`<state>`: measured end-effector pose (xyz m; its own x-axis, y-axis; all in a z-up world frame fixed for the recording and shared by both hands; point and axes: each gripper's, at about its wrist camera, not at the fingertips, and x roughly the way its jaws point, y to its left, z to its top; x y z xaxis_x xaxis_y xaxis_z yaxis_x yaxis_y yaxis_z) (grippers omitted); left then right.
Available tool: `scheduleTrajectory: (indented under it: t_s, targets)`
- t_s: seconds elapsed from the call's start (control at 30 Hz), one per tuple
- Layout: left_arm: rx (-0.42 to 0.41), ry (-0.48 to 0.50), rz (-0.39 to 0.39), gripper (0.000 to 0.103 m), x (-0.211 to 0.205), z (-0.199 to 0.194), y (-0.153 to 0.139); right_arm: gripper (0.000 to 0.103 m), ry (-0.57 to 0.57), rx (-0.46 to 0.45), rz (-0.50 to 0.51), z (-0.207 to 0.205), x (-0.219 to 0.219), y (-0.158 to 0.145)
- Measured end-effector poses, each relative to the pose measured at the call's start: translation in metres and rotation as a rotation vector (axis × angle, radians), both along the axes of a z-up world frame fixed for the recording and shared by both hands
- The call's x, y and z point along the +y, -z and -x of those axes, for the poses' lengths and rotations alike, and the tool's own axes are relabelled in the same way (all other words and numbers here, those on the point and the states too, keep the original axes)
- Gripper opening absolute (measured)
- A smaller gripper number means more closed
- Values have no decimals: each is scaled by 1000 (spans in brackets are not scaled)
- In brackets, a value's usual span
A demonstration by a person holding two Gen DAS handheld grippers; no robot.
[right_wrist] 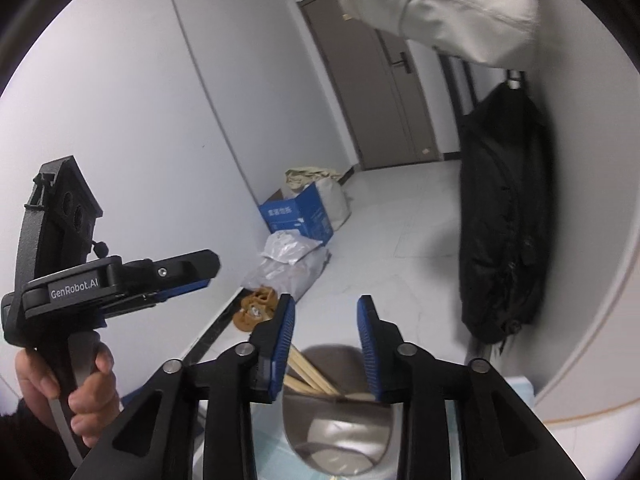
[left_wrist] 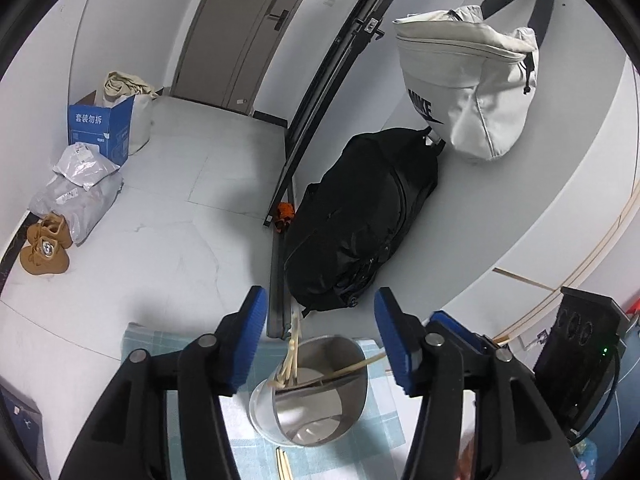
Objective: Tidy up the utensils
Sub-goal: 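Move the open right gripper back down to the chopstick pile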
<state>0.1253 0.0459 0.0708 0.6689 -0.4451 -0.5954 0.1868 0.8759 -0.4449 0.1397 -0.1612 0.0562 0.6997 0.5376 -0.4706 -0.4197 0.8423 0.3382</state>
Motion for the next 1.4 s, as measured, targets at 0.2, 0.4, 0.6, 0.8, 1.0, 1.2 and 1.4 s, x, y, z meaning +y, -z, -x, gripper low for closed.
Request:
scheduleTrajectory:
  t_s: [0.2,0.4,0.6,0.8,1.0,1.2,1.4]
  targets:
    - [-14,-56,-38,63,1,20,-8,55,49,-11,-34,29,-18,-8]
    - [-29,-71,-94,64,-5,45,-10,69,77,-33,-58,63,-28,-13]
    - [-29,-39,-110,64,-11,71,-6,84,101,-36,-94,99,-33,-9]
    - [-46,-32,-135,75,-18,95,-2,91,132,-23,-104,127,-40,7]
    - [-61,-28,-170,80,-26,115,12,92,155,2,-98,146,-42,27]
    - [-65,-58,-206,80,-30,130,37,97,216,-20,-51,165,-41,47]
    - [-53,-66,-247,80,-32,137,66,100,256,-7,-19,177,-36,72]
